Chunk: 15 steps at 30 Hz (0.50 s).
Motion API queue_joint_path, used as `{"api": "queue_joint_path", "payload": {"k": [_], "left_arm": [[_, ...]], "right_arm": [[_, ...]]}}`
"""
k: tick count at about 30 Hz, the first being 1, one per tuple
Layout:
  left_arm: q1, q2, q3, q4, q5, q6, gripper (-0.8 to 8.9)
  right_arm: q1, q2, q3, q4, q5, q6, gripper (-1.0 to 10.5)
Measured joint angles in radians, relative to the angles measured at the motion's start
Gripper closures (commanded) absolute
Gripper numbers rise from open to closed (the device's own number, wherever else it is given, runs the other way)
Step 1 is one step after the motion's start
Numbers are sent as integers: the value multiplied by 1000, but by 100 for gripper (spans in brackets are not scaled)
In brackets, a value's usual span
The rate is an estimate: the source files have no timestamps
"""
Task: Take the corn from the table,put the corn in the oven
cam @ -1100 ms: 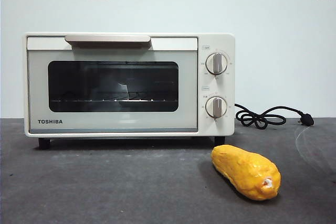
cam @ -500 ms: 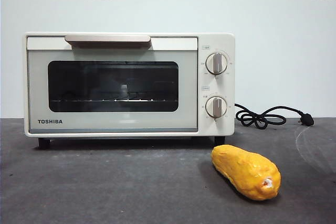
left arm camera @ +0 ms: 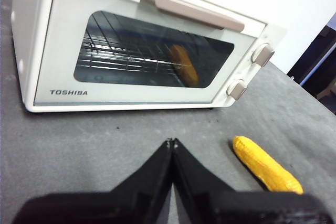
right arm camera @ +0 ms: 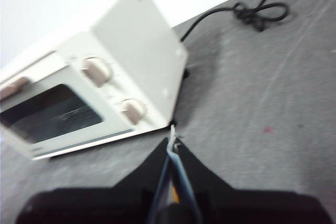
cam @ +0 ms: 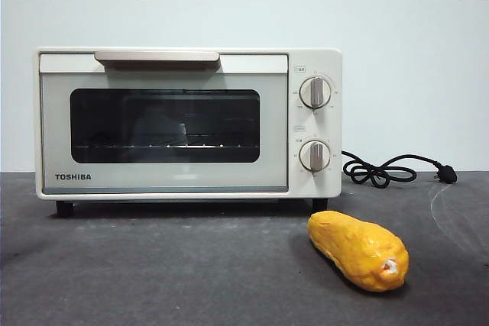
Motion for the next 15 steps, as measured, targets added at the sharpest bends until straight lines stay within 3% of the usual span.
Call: {"api": "queue_joint_path", "payload": {"k": [6,15], "left_arm": [[0,171,158,-55,16,6,819],[-23,441,412,-214,170,80,819]], "right_arm": [[0,175,165,-65,-148,-38,950],[18,492,461,-266,-357,-196,950]]}}
